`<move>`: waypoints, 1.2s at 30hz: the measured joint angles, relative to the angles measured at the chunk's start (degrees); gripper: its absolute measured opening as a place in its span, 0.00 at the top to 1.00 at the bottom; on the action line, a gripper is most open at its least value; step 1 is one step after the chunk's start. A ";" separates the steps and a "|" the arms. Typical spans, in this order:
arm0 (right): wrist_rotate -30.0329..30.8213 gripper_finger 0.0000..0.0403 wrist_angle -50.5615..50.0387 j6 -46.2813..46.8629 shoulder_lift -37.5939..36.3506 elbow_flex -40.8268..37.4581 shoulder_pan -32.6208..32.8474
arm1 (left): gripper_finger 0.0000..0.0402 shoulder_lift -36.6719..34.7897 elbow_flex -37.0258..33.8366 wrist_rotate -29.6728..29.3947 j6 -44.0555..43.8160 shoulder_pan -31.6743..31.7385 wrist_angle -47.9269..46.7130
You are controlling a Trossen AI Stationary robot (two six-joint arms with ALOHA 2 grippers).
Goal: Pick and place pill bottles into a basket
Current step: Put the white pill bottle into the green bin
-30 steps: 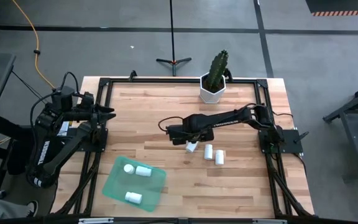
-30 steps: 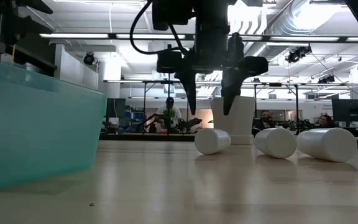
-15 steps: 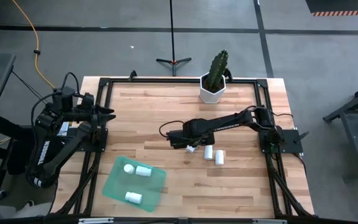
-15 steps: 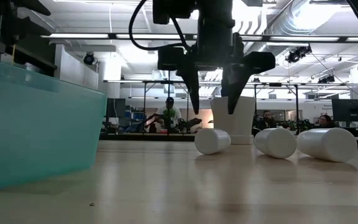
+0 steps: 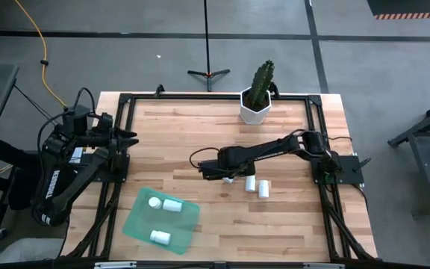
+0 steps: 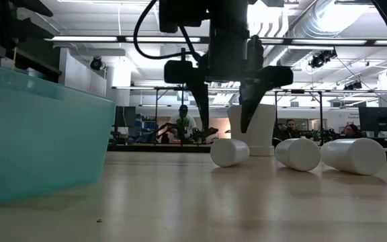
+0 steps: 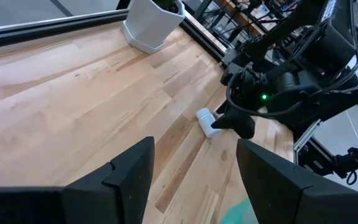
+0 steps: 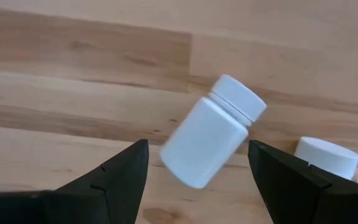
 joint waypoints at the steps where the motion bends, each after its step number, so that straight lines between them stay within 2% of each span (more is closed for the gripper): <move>1: -0.03 0.34 -0.40 0.06 0.18 -0.01 0.00 | 0.35 -0.21 0.00 -0.02 0.00 0.01 -0.12; 26: 0.07 0.34 0.73 6.60 4.04 -0.03 -0.15 | 0.35 -1.70 0.02 -0.31 0.00 0.00 -2.89; 36: 1.37 0.34 3.77 4.87 4.97 -0.03 -2.74 | 0.35 -1.70 0.02 -0.31 0.00 0.00 -3.09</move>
